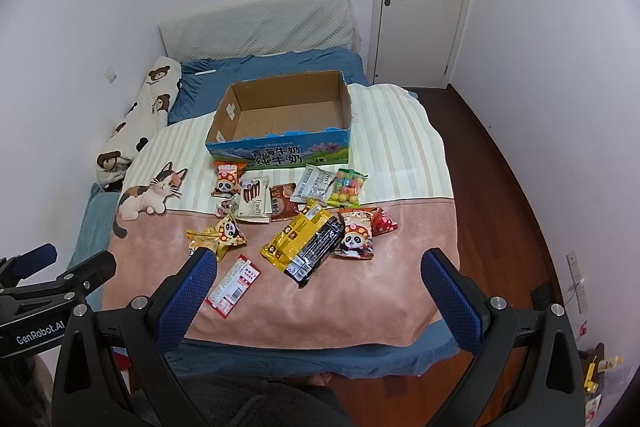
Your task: Organize snacks
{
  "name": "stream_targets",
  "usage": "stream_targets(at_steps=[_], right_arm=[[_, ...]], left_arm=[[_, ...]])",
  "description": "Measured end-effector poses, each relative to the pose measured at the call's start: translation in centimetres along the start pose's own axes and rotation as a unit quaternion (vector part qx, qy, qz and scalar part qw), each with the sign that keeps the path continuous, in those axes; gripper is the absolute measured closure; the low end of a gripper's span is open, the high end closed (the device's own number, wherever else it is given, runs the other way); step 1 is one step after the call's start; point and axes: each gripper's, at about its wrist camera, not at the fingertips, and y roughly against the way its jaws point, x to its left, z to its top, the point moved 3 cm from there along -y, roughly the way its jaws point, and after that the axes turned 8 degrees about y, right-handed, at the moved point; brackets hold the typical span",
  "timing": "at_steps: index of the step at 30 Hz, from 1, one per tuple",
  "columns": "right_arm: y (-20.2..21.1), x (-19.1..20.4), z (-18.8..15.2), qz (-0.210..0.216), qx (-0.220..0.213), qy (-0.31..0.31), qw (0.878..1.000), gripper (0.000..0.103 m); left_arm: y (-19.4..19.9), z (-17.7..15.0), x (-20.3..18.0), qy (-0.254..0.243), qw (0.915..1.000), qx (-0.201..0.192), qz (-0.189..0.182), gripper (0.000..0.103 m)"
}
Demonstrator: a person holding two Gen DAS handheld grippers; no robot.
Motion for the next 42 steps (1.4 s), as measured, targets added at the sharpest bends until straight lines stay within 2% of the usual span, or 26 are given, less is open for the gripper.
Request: stream_targets(at_steps=[10, 14, 17, 21, 25, 28, 31, 37, 40, 42], right_arm=[[0.1, 0.2, -0.2, 0.006, -0.001, -0.004, 1.000, 0.000], [-0.8, -0.1, -0.3, 0.015, 0.006, -0.021, 1.000, 0.000], [-3.1, -0.4, -0.6, 0.029, 0.025, -0.042, 0.998, 0.000], [-8.0, -0.8, -1.3, 0.048, 0.063, -0.079, 0.994, 0.000], [-15.0, -0.8, -2.2, 0.065, 0.109, -0.119, 0.985, 0.000], [-21.1, -0.2, -3.2, 0.070, 0.148, -0.144, 0.976, 0.000], [-27.1, 0.3, -4.1, 0.071, 0.185, -0.164, 0.966, 0.000], [-37.0, 1.7, -5.9, 0.078, 0.251, -0.199, 0.944, 0.000], [-40.2, 2.2, -6.3, 0.079, 0.264, -0.226, 0.934, 0.000], [-42.0, 2.5, -6.3, 0.063, 0.270, -0.233, 0.932, 0.000]], left_arm=[[-0.2, 0.2, 0.1, 0.002, 1.0000, 0.001, 0.003, 0.000], [-2.1, 0.8, 1.1, 0.010, 0.9998, -0.009, 0.017, 0.000], [-4.5, 1.5, 2.0, 0.013, 0.9991, -0.016, 0.037, 0.000], [-9.0, 2.3, 3.7, 0.010, 0.9973, -0.005, 0.072, 0.000], [-14.8, 2.7, 5.0, -0.011, 0.9948, 0.028, 0.097, 0.000], [-19.3, 2.8, 5.4, -0.038, 0.9915, 0.064, 0.107, 0.000], [-24.7, 2.5, 6.0, -0.072, 0.9842, 0.111, 0.118, 0.000], [-32.1, 0.8, 7.3, -0.092, 0.9716, 0.190, 0.107, 0.000], [-34.8, 0.0, 7.5, -0.088, 0.9670, 0.218, 0.098, 0.000], [-36.1, -0.4, 7.7, -0.079, 0.9653, 0.232, 0.089, 0.000]])
